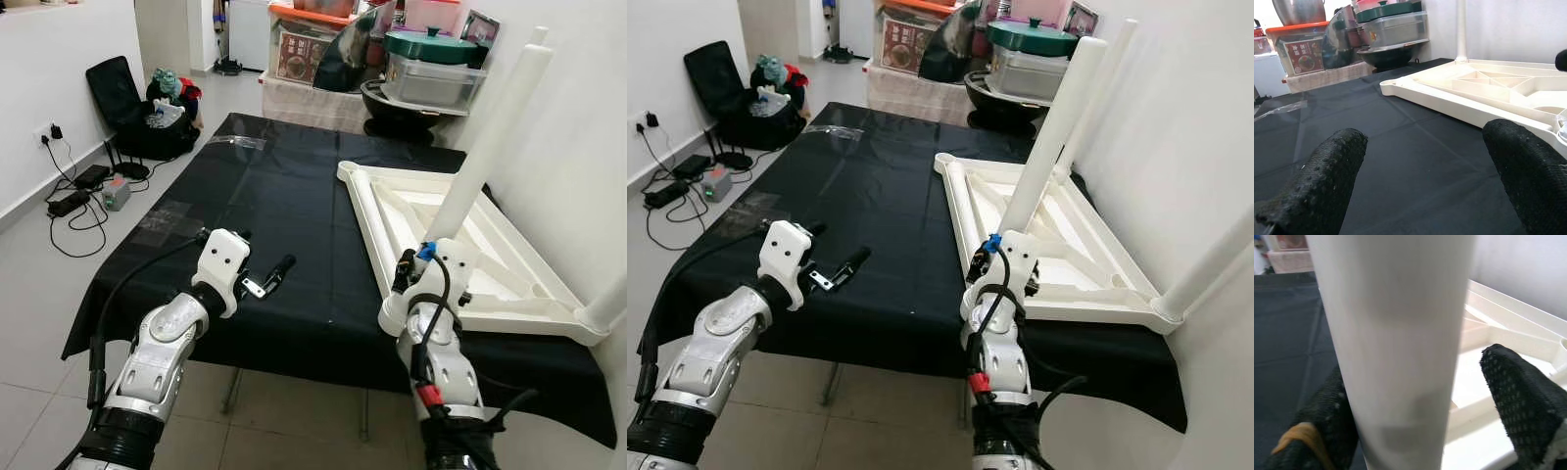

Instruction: Building children table

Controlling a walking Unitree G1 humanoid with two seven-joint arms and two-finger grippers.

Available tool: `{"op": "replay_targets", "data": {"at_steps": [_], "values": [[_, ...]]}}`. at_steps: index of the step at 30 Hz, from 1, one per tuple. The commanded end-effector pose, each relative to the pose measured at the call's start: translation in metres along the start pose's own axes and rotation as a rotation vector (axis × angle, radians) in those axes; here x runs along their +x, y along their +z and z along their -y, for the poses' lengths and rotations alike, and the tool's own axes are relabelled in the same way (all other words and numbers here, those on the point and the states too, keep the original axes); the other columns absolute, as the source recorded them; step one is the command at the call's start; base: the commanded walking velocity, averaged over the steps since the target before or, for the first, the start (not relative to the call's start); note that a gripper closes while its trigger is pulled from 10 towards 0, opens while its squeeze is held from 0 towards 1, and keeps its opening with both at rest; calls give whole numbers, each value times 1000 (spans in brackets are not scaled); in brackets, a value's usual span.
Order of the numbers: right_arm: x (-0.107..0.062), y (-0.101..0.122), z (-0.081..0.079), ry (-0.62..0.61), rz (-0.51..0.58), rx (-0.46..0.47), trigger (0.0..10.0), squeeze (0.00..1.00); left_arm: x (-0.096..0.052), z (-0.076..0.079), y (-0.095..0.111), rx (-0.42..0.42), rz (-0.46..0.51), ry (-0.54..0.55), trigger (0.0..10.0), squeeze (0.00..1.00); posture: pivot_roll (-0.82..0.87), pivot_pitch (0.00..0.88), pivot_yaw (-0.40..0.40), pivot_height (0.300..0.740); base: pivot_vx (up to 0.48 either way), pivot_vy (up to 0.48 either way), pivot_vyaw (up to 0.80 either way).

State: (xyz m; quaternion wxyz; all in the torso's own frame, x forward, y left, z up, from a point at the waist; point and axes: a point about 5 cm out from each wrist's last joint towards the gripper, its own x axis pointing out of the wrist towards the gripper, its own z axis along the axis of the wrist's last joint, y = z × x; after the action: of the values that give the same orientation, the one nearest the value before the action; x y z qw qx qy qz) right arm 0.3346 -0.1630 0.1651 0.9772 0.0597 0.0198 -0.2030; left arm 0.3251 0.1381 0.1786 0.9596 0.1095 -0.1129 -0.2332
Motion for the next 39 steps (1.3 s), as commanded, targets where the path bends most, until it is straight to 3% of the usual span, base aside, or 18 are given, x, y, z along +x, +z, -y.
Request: {"op": "replay_targets", "data": {"at_steps": [1,3,4,5,6,7,9,11,13,15,25,32,33,35,36,39], "values": [[9,11,14,9,23,42,10000,0,-1,-1,-4,2,-14,5,10000,0,113,0,-137,740,0,0,0],[9,11,14,9,23,42,10000,0,-1,-1,-4,2,-14,5,10000,0,113,0,-137,740,0,0,0],[12,18,10,104,59,45,10000,0,0,-3,-3,5,-13,7,10000,0,105,0,-137,740,0,0,0],[12,18,10,104,59,45,10000,0,0,-3,-3,5,-13,7,10000,0,105,0,-137,740,0,0,0],[16,27,1,272,108,32,10000,0,1,-3,-3,7,-13,7,10000,0,97,0,-129,740,0,0,0],[16,27,1,272,108,32,10000,0,1,-3,-3,7,-13,7,10000,0,97,0,-129,740,0,0,0],[20,34,-10,523,161,-71,10000,0,5,-1,-3,6,-7,-2,10000,0,96,0,-132,740,0,0,0],[24,32,-11,584,162,-117,10000,0,6,1,-2,6,-4,-5,10000,0,101,0,-136,740,0,0,0],[36,25,-8,599,129,-193,10000,0,7,0,-1,8,2,-2,10000,0,125,0,-150,740,0,0,0],[39,23,-7,598,119,-210,10000,0,6,-1,0,9,2,2,10000,0,125,0,-150,740,0,0,0],[53,13,-13,603,43,-254,10000,0,1,-3,-3,16,-4,17,10000,0,152,0,-174,740,0,0,0],[57,10,-13,636,32,-233,10000,0,0,-3,-2,18,0,17,10000,0,169,0,-176,740,0,0,0],[57,11,-15,668,38,-202,2471,0,-1,-5,-2,22,-2,18,10000,0,169,0,-176,740,0,0,0],[57,11,-15,668,38,-202,2471,0,-1,-5,-2,22,-2,18,10000,0,169,0,-176,740,0,0,0],[56,12,-17,698,48,-183,0,0,-2,-7,-2,27,-6,19,10000,0,165,0,-174,740,0,0,0],[56,13,-17,711,56,-171,0,0,-2,-7,-3,28,-8,19,10000,0,160,0,-171,740,0,0,0]]}}
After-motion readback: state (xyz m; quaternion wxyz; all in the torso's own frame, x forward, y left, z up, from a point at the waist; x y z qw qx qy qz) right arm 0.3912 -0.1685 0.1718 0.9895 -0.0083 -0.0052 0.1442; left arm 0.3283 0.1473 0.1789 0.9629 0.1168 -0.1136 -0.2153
